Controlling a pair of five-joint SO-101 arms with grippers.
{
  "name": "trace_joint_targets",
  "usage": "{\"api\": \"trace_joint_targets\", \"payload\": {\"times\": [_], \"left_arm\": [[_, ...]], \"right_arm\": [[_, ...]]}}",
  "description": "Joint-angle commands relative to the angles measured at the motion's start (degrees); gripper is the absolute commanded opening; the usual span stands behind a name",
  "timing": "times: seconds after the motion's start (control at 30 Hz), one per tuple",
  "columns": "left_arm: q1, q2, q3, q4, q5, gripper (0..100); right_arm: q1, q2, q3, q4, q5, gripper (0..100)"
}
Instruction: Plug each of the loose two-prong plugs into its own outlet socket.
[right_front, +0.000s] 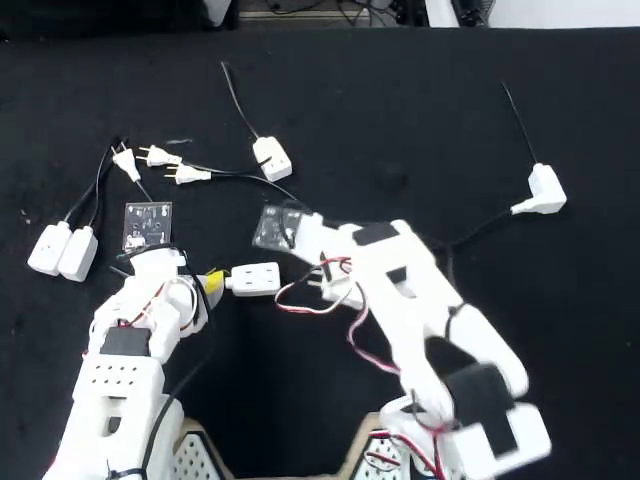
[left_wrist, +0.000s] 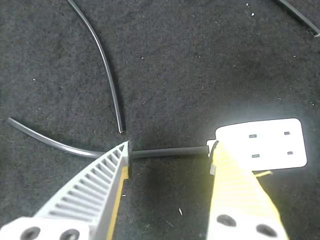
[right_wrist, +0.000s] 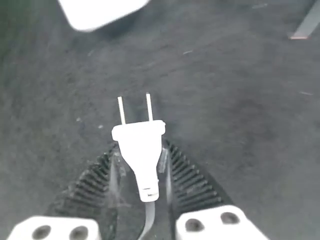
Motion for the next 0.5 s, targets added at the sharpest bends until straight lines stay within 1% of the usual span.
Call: {"api": "trace_joint_targets", "payload": {"times": [0.0, 0.1, 0.23, 0.37, 0.47], "left_arm": [[0.13, -1.05, -0.66, -0.7, 0.26, 27], [0.13, -1.05, -0.75, -0.7, 0.26, 27], [0.13, -1.05, -0.75, -0.7, 0.26, 27], [0.04, -1.05, -0.75, -0.62, 0.26, 27], [-2.24, -1.05, -0.92, -0.53, 0.62, 27]], "right_arm": [[0.53, -10.68, 1.19, -0.7, -6.24, 1.0], [-1.58, -19.12, 3.65, -1.05, -12.57, 1.1], [-7.82, -26.24, 7.25, -3.34, -20.84, 1.1], [-13.8, -27.56, 7.96, -6.59, -29.54, 1.1], [-16.97, -26.24, 8.31, -11.6, -34.37, 1.1]]}}
